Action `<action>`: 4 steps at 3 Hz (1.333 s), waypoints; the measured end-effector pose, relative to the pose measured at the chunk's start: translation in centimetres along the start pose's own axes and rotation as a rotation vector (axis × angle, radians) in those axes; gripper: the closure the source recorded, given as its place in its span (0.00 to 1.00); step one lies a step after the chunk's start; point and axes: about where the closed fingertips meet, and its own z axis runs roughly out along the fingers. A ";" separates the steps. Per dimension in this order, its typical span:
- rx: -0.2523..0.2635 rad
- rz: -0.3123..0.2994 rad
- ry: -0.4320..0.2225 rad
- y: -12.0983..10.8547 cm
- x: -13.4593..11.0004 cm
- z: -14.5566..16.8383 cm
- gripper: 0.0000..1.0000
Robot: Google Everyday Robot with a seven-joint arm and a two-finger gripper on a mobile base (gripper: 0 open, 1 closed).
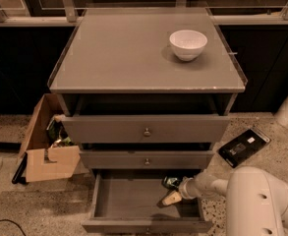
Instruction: Pick green can from bottom drawer and place on counter
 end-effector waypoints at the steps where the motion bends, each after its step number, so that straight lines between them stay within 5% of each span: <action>1: -0.010 0.001 0.010 0.2 -0.1 0.9 0.00; 2: -0.027 0.011 0.033 0.1 -0.1 1.9 0.00; 4: -0.030 0.013 0.037 0.1 0.0 2.1 0.39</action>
Offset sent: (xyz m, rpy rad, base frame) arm 0.0136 0.0091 -0.0238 -0.0060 0.0779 0.0099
